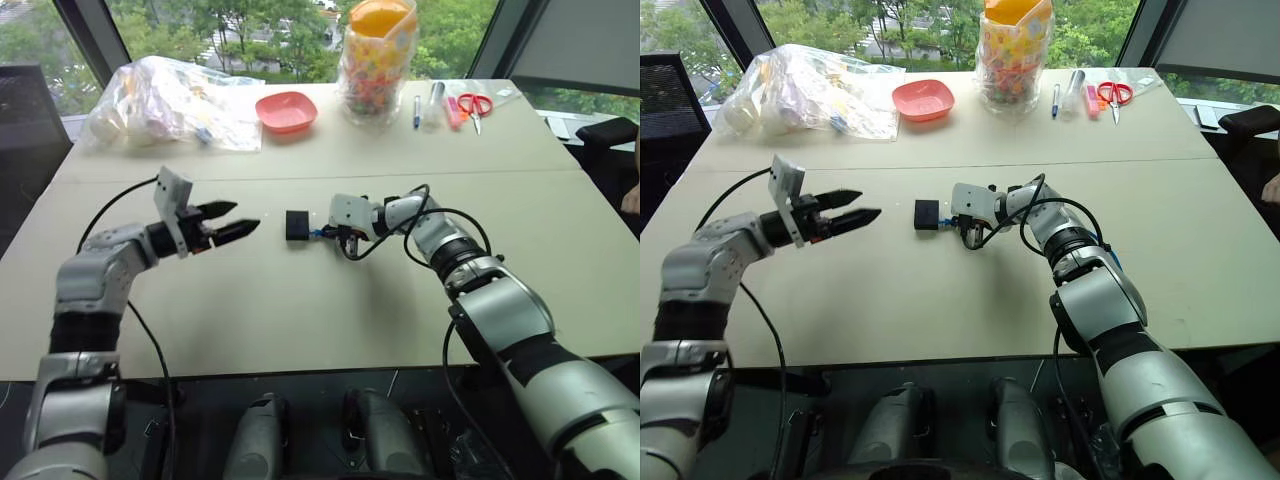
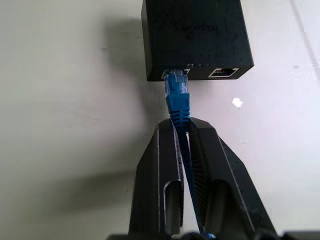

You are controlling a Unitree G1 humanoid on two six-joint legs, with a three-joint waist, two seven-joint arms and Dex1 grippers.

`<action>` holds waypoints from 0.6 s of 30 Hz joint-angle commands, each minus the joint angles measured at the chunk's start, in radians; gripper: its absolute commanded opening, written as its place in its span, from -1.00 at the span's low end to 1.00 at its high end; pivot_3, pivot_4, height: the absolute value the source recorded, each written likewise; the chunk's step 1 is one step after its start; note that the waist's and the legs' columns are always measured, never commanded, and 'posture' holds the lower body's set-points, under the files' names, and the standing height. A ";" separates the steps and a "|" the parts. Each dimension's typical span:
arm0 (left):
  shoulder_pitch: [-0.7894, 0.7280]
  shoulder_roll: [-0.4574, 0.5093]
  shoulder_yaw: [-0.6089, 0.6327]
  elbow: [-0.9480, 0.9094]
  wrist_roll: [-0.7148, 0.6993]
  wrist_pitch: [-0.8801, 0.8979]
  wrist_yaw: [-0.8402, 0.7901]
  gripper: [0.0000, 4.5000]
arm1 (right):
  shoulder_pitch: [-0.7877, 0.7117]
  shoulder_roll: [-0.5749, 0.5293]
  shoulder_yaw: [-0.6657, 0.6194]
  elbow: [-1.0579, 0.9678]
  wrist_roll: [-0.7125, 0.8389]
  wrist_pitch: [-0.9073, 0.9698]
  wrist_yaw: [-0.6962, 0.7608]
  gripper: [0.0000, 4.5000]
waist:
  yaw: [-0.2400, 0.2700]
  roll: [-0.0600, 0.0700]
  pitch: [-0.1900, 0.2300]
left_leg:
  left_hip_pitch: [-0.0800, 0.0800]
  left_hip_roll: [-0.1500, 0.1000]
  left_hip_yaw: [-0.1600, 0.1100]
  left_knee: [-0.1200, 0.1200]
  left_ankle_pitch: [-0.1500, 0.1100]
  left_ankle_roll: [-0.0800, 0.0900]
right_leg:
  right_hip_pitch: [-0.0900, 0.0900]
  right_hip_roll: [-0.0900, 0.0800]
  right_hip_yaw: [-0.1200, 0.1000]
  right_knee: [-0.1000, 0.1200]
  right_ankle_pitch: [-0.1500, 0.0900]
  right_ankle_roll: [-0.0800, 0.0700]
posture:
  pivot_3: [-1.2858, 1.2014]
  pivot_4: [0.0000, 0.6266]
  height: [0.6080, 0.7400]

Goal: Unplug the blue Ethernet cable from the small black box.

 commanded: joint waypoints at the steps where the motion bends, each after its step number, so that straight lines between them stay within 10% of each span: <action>1: -0.153 -0.046 -0.028 0.248 0.051 -0.080 -0.109 1.00 | 0.039 -0.045 -0.027 -0.179 -0.010 -0.121 -0.112 -0.98 | -0.002 0.000 0.000 | -0.001 -0.001 0.000 0.000 0.000 0.000 | -0.001 -0.001 0.000 0.001 0.000 0.001 | 0.03 -0.52 1.00; 11: -0.468 -0.199 0.045 0.731 0.110 -0.204 -0.182 1.00 | 0.269 -0.125 -0.062 -0.653 -0.030 0.000 -0.194 -0.98 | -0.009 -0.001 0.000 | -0.013 -0.001 0.003 0.000 0.000 0.001 | -0.014 0.000 0.001 0.001 -0.002 0.003 | 0.03 -0.52 1.00; 18: -0.493 -0.237 0.049 0.773 0.158 -0.203 -0.265 -0.16 | 0.338 -0.145 -0.077 -0.814 -0.041 0.125 -0.197 -1.00 | -0.005 -0.001 0.000 | -0.012 -0.001 0.001 0.001 0.000 0.001 | -0.012 0.000 0.001 0.002 -0.002 0.003 | 0.03 -0.52 1.00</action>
